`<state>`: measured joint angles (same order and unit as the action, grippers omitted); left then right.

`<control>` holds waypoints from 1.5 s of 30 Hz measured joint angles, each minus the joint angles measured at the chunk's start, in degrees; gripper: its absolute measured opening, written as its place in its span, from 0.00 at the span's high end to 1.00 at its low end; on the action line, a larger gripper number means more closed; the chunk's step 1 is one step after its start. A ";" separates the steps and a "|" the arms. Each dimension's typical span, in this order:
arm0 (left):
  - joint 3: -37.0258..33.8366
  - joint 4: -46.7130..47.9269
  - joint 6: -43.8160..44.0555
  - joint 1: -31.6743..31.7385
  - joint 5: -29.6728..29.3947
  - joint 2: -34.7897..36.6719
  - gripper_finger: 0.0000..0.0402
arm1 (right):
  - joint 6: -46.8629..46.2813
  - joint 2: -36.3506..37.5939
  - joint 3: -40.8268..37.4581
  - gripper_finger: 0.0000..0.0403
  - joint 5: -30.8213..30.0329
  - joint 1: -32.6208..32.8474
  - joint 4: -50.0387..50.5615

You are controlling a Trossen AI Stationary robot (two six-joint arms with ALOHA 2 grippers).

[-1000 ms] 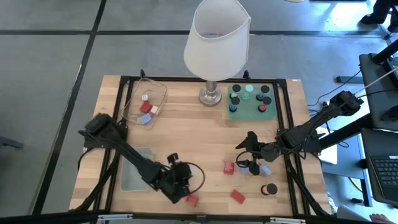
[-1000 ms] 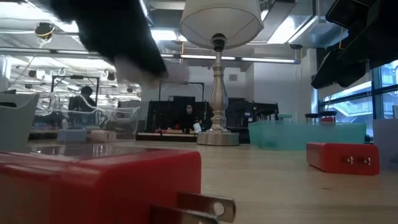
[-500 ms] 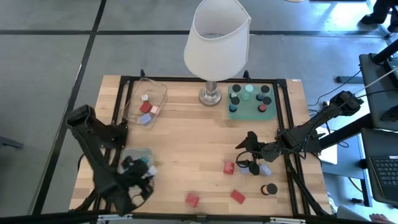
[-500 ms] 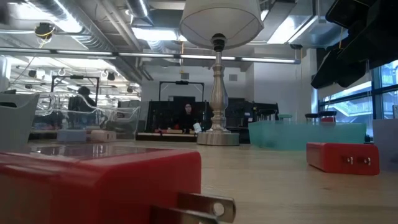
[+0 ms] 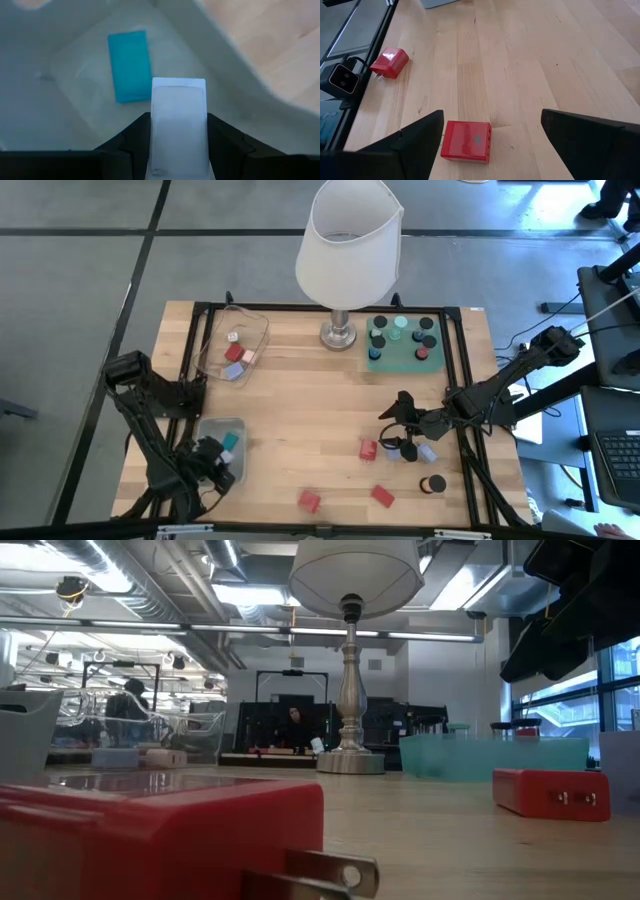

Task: Pick & Place Office items
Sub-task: Put the light blue digital timer into the gray bin, then put the red charger adapter into the transparent bin

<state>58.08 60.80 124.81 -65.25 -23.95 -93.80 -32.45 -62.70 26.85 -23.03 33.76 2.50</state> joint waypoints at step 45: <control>0.03 2.48 -2.72 0.11 -1.72 10.94 0.45 | 0.00 -0.02 0.00 0.16 0.00 0.00 0.02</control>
<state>58.11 63.28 122.09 -65.14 -25.68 -82.86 -32.45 -62.72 26.85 -23.03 33.76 2.52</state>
